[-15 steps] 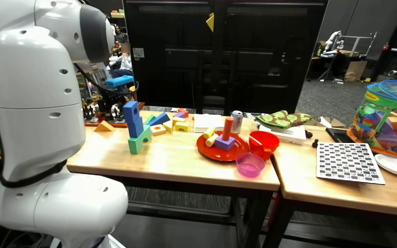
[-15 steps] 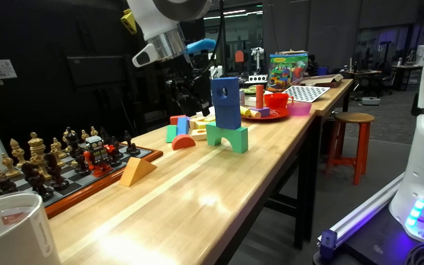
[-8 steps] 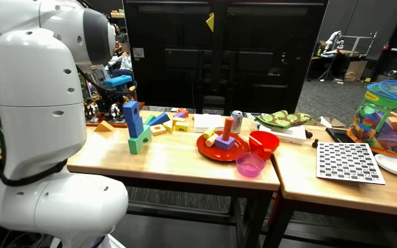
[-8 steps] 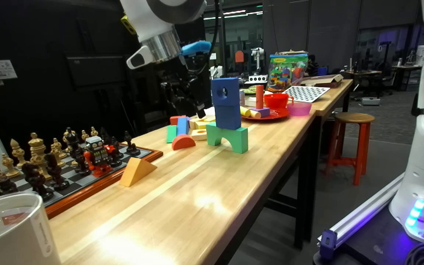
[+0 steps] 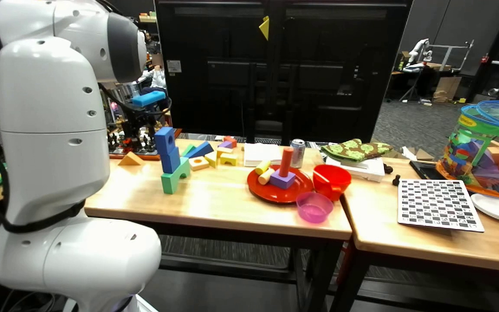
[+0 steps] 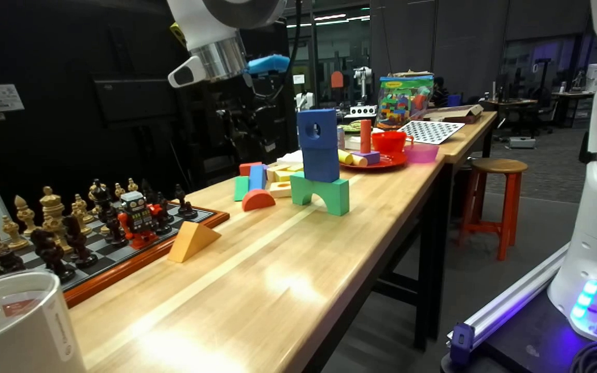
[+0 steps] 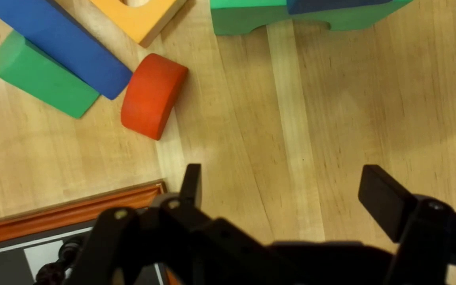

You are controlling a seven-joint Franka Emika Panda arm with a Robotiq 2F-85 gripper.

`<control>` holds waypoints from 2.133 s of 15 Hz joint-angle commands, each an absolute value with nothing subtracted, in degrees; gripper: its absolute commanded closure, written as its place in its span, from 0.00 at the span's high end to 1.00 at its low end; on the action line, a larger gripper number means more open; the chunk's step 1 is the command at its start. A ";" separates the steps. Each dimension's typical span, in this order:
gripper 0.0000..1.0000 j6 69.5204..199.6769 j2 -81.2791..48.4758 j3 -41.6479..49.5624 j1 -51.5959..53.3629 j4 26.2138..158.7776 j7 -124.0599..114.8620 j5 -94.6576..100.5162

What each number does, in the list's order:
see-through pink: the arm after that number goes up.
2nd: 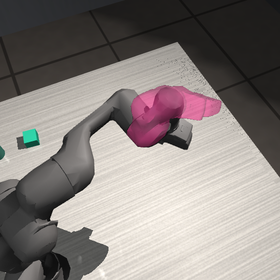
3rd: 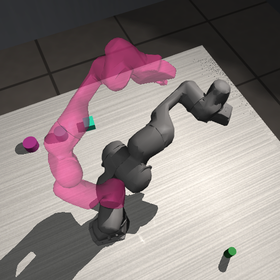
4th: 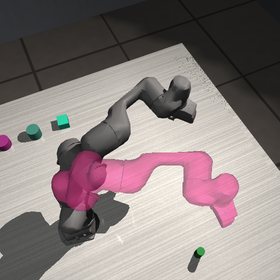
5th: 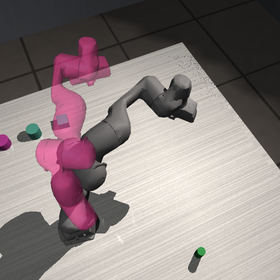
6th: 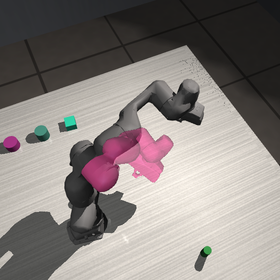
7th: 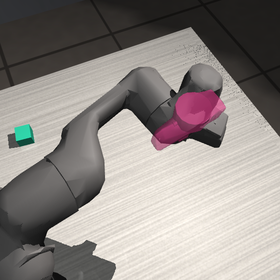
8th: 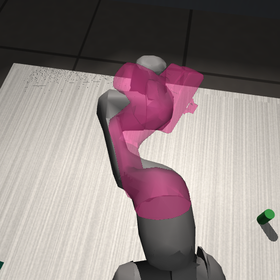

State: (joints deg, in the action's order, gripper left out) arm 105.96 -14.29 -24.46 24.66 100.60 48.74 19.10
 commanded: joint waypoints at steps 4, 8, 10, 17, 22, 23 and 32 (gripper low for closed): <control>1.00 107.38 -17.33 -23.71 26.04 96.47 42.03 21.30; 1.00 107.35 -18.41 -24.10 26.02 95.17 41.60 19.92; 1.00 107.62 -19.15 -24.06 26.39 94.26 40.47 20.02; 1.00 108.54 -19.49 -23.81 26.54 93.98 37.39 20.37; 1.00 113.85 -17.82 -23.93 24.12 96.81 40.42 17.76; 1.00 115.59 -17.76 -23.83 23.65 97.28 40.97 17.50; 1.00 122.23 -17.87 -23.55 20.63 100.40 47.07 14.30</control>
State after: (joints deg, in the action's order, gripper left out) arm 121.02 -19.37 -23.71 20.78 98.56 44.69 15.75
